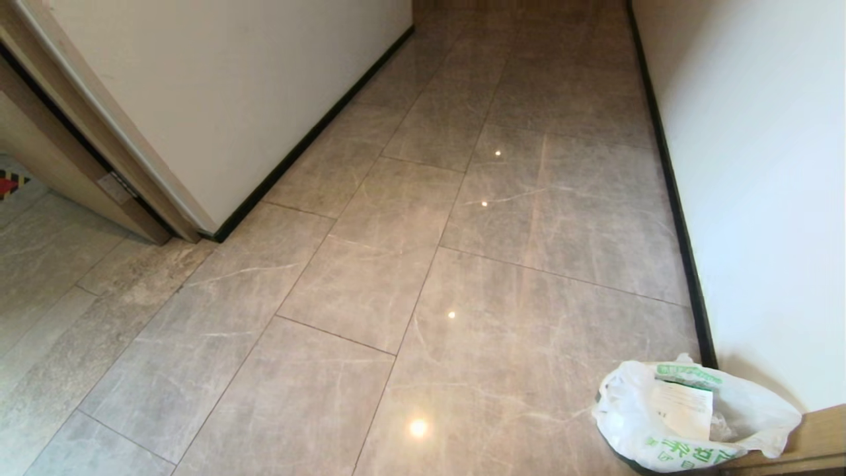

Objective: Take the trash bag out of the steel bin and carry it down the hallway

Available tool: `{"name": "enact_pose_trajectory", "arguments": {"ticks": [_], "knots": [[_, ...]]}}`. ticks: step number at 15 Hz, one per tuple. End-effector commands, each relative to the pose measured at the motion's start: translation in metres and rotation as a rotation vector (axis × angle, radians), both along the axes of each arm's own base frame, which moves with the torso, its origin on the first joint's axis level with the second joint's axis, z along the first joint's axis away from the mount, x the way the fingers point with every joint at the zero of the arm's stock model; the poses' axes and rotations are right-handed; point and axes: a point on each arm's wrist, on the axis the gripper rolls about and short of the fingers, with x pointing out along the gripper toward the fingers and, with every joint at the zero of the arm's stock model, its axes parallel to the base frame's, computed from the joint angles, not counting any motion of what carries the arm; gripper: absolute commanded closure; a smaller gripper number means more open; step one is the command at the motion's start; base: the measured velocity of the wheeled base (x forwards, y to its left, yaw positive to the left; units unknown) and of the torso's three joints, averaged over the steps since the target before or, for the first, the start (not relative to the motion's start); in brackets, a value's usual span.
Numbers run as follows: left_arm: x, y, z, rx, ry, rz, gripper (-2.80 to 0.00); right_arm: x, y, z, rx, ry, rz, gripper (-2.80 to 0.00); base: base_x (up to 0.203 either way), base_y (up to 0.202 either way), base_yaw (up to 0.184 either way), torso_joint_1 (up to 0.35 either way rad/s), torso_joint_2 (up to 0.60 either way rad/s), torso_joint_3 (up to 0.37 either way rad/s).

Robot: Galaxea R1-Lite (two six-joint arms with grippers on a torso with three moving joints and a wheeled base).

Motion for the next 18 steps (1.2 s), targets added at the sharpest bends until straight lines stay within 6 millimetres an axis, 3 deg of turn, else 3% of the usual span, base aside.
{"name": "enact_pose_trajectory", "arguments": {"ticks": [1, 18], "knots": [[0.0000, 0.0000, 0.0000, 0.000, 0.000, 0.000, 0.00, 0.0000, 0.0000, 0.0000, 0.000, 0.000, 0.000, 0.00, 0.000, 0.000, 0.000, 0.002, 0.01, 0.196], [0.0000, 0.0000, 0.0000, -0.002, 0.000, 0.000, 0.00, 0.0000, 0.0000, 0.0001, 0.000, -0.001, 0.000, 0.00, 0.000, 0.000, 0.000, 0.002, 0.00, 0.203]]}}
